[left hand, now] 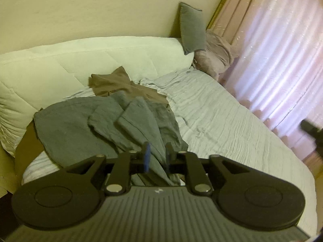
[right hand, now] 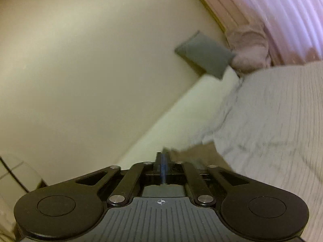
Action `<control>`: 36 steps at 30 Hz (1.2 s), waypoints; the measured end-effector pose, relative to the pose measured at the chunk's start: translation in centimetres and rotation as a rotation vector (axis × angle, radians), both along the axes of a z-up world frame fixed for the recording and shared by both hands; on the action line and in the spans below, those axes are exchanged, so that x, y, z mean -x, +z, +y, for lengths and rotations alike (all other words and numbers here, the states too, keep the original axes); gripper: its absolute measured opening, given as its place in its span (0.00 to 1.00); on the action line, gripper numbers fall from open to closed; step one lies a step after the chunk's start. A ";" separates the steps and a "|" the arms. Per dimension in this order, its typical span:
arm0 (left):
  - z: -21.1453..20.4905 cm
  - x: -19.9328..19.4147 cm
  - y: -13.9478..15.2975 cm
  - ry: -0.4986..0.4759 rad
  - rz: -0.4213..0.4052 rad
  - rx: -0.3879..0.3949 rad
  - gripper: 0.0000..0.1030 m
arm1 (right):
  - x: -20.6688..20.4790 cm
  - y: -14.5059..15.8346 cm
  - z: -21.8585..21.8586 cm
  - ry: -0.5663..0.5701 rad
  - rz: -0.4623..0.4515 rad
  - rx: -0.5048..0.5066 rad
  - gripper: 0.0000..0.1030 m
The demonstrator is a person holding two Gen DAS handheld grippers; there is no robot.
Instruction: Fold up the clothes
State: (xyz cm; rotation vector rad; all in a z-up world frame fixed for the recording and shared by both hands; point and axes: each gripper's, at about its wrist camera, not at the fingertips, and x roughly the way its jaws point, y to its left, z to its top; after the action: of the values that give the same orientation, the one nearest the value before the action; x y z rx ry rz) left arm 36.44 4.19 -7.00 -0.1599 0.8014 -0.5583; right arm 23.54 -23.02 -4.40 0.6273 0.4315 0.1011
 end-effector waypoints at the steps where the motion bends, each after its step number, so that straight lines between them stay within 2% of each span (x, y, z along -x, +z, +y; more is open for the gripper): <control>1: 0.1 0.7 -0.5 0.006 0.015 -0.009 0.16 | 0.0 -1.7 0.3 0.006 0.044 0.000 0.69; 4: 0.4 2.0 -1.7 0.020 0.077 -0.033 0.16 | -0.7 -7.3 1.8 0.048 0.191 -0.004 0.69; 7: 1.4 2.0 -2.6 0.026 0.100 -0.050 0.16 | -2.8 -12.2 3.8 0.107 0.300 0.023 0.49; 10: 2.8 0.8 -3.4 0.050 0.121 -0.048 0.16 | -5.7 -16.2 5.5 0.121 0.360 0.057 0.49; 13: 3.7 -1.3 -3.8 0.065 0.125 -0.042 0.18 | -8.4 -19.3 5.7 0.101 0.386 0.046 0.49; 19: 4.6 -5.8 -5.0 0.076 0.141 -0.057 0.18 | -14.3 -23.1 6.4 0.055 0.488 -0.027 0.49; 21: 4.6 -6.9 -5.3 0.076 0.149 -0.061 0.18 | -15.1 -23.6 6.4 0.053 0.516 -0.063 0.05; 22: 4.5 -7.3 -5.5 0.076 0.152 -0.063 0.18 | -15.1 -23.5 6.4 0.056 0.508 -0.092 0.06; 24: 4.5 -8.0 -5.4 0.073 0.150 -0.066 0.18 | -14.2 -21.5 6.2 0.062 0.414 -0.130 0.06; 31: 3.9 -7.4 -3.1 0.073 0.097 -0.042 0.18 | -6.7 -7.0 3.9 0.096 -0.125 -0.150 0.05; 34: 2.9 -5.7 -1.3 0.047 0.057 -0.016 0.18 | -0.4 -1.7 2.4 0.090 -0.380 -0.075 0.05; 36: 1.8 -4.1 -0.1 0.019 0.036 0.003 0.18 | 3.4 0.4 0.6 0.014 -0.428 -0.018 0.05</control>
State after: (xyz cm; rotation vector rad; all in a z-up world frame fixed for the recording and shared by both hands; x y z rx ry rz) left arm 40.53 5.99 -7.05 -0.1807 0.8333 -0.5401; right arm 20.18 -22.45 -4.00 0.6014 0.0215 0.2478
